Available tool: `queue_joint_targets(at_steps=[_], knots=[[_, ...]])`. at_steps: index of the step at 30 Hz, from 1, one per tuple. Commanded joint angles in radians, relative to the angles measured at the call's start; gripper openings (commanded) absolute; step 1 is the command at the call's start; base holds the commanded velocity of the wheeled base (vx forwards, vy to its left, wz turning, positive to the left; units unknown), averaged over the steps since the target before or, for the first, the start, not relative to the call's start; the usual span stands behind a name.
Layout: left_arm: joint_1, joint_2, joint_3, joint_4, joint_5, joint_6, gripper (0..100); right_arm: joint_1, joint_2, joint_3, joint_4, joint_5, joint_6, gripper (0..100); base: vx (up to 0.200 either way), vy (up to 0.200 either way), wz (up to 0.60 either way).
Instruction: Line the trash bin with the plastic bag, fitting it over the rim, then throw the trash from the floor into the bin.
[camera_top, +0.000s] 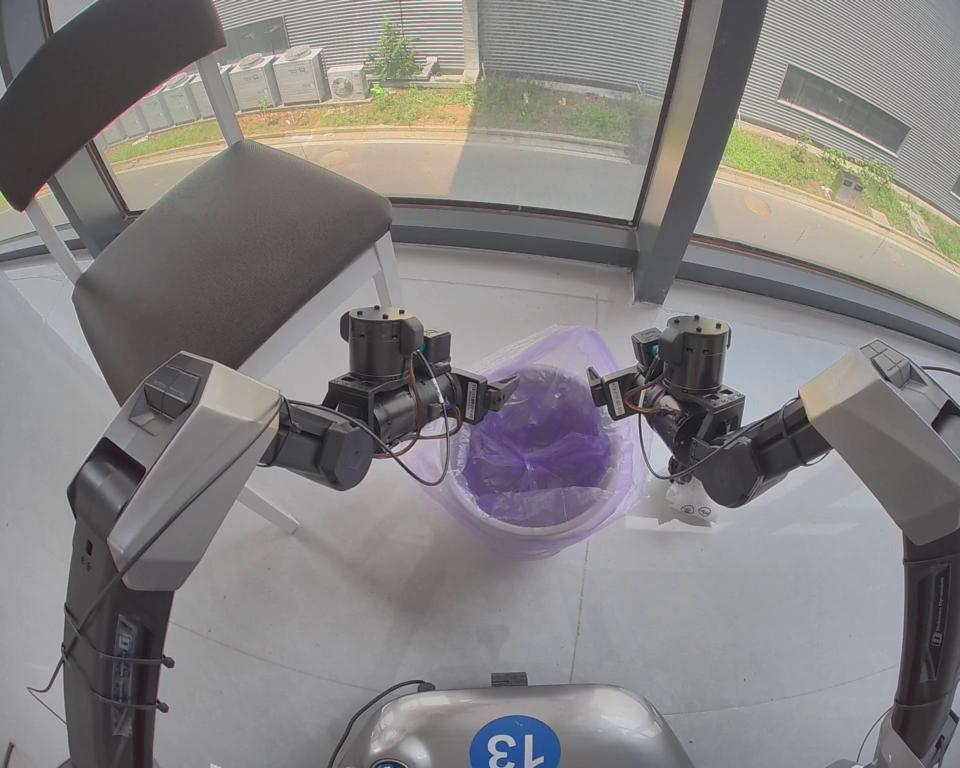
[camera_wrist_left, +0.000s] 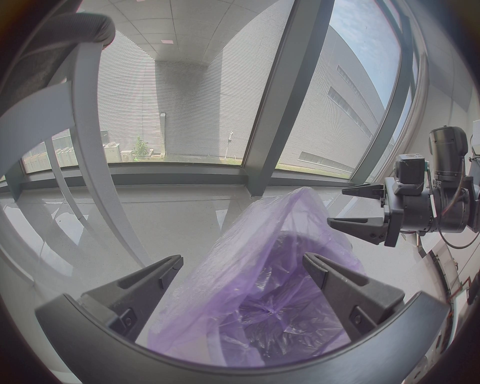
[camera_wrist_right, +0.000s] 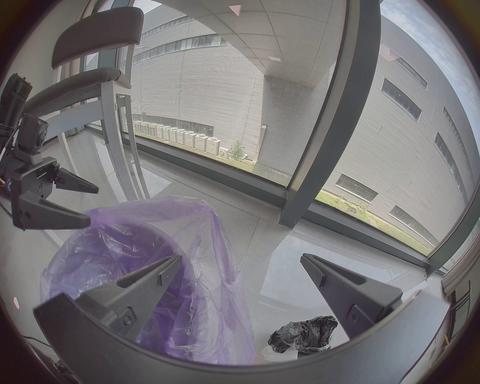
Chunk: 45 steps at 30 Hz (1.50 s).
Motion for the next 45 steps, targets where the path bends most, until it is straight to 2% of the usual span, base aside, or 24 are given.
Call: queue_joint_targets(at_steps=[1,13,37,45], knots=[[0.006,0.024,-0.017,0.0,0.001,0.002,100,-0.004,0.013,-0.006,-0.002,0.0,0.0,100,0.0,0.0,0.0],[0.013,0.074,-0.068,0.005,0.007,0.01,100,-0.005,0.064,-0.071,-0.004,-0.002,0.004,100,0.0,0.0,0.0],[0.082,0.108,-0.166,0.016,0.026,0.001,100,-0.041,0.102,-0.115,-0.008,-0.002,0.009,100,0.0,0.0,0.0],[0.084,0.148,-0.238,0.02,0.027,-0.01,100,-0.051,0.136,-0.146,-0.007,-0.002,0.009,100,0.0,0.0,0.0]])
